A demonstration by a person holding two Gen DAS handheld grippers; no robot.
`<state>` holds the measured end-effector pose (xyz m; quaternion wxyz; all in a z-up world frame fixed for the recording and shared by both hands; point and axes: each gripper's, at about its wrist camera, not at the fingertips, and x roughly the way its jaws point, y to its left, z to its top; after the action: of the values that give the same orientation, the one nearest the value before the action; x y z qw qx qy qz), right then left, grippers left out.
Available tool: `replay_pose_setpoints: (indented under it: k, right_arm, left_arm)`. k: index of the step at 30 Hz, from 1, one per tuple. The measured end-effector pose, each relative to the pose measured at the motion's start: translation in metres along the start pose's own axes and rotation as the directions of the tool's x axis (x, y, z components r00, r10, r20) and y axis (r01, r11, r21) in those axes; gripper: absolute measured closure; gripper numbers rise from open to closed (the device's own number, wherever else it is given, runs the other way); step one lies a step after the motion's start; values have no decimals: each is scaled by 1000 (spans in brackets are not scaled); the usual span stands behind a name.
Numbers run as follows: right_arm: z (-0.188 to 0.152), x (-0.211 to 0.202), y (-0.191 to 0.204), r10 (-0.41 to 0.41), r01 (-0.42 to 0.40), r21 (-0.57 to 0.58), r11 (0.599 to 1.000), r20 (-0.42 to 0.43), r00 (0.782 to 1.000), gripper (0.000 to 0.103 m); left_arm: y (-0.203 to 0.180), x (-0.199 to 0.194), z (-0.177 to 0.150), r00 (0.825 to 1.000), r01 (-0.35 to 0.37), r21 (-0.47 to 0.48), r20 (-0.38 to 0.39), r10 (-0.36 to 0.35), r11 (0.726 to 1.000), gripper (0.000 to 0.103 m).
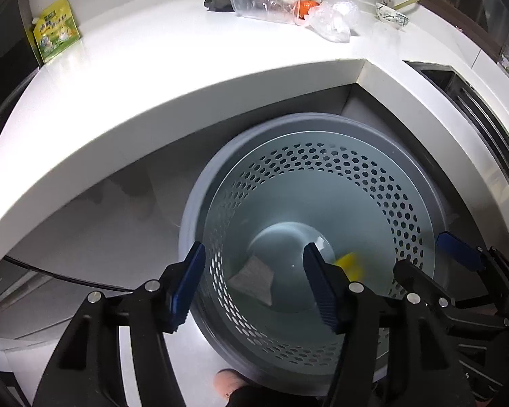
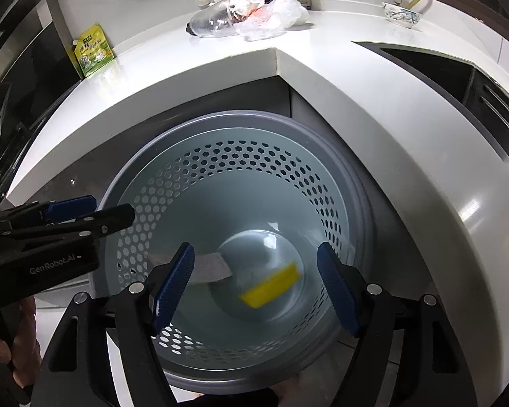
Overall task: Collect trash
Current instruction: 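Open both tools to drop the receipt and yellow lid into the bin, then move both open tools back over the counter toward the remaining trash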
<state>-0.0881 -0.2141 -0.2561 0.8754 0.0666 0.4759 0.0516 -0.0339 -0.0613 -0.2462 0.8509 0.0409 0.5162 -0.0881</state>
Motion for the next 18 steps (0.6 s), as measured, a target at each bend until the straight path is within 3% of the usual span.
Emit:
replay_pose_setpoints:
  k: [10, 18]
  right_arm:
    - [4, -5, 0, 13, -13, 4, 1000, -7, 1000, 32]
    - [12, -32, -6, 33, -33, 17, 999, -9, 999, 31]
  left_arm:
    - [-3, -6, 6, 1000, 1, -16, -17, -1, 1000, 44]
    - [-5, -28, 12, 1000, -7, -46, -19, 6, 999, 44]
